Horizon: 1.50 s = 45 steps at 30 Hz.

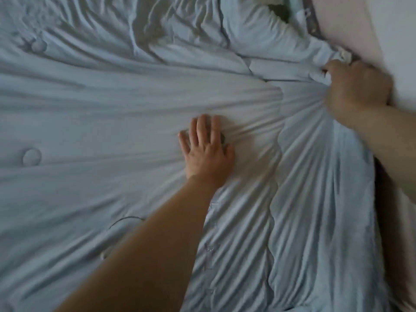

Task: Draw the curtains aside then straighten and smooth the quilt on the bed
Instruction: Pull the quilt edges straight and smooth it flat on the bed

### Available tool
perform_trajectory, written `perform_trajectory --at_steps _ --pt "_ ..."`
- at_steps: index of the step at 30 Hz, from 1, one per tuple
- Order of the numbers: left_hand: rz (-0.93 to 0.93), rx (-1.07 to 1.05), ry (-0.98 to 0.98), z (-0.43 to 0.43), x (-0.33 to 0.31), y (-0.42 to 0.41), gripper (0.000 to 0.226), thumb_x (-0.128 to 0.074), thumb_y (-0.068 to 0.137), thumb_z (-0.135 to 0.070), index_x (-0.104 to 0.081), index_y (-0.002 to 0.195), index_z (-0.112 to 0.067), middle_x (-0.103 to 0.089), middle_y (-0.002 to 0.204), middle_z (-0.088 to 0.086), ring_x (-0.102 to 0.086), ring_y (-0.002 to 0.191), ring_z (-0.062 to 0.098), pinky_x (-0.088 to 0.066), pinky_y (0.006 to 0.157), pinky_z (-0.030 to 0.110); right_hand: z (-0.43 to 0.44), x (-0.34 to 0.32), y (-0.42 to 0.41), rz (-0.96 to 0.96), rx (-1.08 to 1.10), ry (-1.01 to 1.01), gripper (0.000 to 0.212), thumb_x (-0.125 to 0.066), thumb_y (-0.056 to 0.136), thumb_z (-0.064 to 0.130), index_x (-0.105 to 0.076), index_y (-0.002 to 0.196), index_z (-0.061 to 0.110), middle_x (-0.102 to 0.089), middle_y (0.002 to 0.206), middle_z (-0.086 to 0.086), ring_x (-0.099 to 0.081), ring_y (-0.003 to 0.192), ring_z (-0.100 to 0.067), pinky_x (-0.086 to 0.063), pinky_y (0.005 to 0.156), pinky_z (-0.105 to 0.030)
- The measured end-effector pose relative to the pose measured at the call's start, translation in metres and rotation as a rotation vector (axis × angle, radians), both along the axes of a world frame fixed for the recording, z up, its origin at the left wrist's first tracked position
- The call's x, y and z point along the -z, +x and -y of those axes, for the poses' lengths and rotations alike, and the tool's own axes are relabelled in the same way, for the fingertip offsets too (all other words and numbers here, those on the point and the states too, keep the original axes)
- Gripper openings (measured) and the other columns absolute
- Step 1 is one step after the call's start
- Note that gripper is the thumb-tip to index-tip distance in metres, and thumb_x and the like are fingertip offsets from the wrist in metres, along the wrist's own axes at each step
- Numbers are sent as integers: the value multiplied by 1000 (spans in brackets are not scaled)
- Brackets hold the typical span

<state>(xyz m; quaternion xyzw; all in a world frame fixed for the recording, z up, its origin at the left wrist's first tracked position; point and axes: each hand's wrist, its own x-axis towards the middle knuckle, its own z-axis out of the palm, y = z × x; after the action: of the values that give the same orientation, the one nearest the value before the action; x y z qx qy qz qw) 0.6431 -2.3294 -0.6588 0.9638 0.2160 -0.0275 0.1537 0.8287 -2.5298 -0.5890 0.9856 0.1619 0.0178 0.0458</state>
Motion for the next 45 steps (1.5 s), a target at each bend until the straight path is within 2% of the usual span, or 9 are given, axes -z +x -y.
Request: perform_trajectory --at_steps 7,12,16,21,24,29,37,41,45 --pt "-239 73 -72 -4 15 -17 74 -35 93 -53 0 153 -28 8 160 7 10 147 24 6 117 49 -9 48 -19 -132 157 -231 48 -31 96 5 -24 143 -1 -31 133 -40 -43 114 -49 -37 89 -51" --pt "-206 -13 -62 -16 9 -47 76 -32 94 -52 9 152 -24 11 160 7 14 146 23 11 118 45 -52 48 -63 52 -77 37 49 -40 94 4 -31 140 -9 -18 149 -36 -20 137 -52 -11 113 -60" --pt "-216 -79 -54 -29 3 -83 74 -25 97 -49 15 150 -17 17 159 7 19 145 22 13 118 43 -115 45 -165 -258 -301 156 70 -40 91 14 -6 151 3 10 157 -23 8 146 -36 12 116 -42" --pt "-292 -181 -29 -53 -3 -157 74 -24 97 -49 15 151 -16 17 159 8 19 146 23 13 118 44 -106 68 -261 -452 -592 67 72 -30 85 52 -15 151 29 -2 161 -9 -1 148 -27 -6 114 -62" --pt "-392 -149 -45 -52 -2 -202 75 -23 95 -55 15 151 -22 19 158 6 18 145 24 11 117 48 -13 76 -249 -527 -197 -71 76 -46 85 54 -9 150 39 10 160 -5 14 146 -27 -5 114 -59" --pt "-414 -65 -93 -22 -7 -255 69 -15 96 -56 19 149 -29 26 157 5 26 143 24 16 115 51 56 39 -248 -168 79 -201 56 -36 83 20 -39 136 3 -25 148 -25 -21 137 -39 -18 109 -62" --pt "-396 -15 -122 35 -16 -307 75 -27 97 -48 23 148 -25 31 155 7 29 142 25 11 117 49 33 48 -380 -355 -630 -318 85 -73 64 42 -42 142 28 -36 151 -15 -36 137 -34 -27 104 -67" --pt "-417 -55 -119 51 -13 -324 74 -26 98 -48 24 148 -25 31 155 6 29 142 25 10 117 50 106 30 -349 -164 -411 -257 61 -28 82 16 -49 138 16 -45 139 -26 -43 128 -43 -27 107 -58" --pt "-429 -162 -174 88 -14 -341 73 -25 99 -47 24 148 -25 29 155 6 26 143 26 10 117 51 124 14 -371 -12 -411 -49 41 -34 84 11 -59 116 5 -55 120 -22 -51 110 -40 -36 97 -49"
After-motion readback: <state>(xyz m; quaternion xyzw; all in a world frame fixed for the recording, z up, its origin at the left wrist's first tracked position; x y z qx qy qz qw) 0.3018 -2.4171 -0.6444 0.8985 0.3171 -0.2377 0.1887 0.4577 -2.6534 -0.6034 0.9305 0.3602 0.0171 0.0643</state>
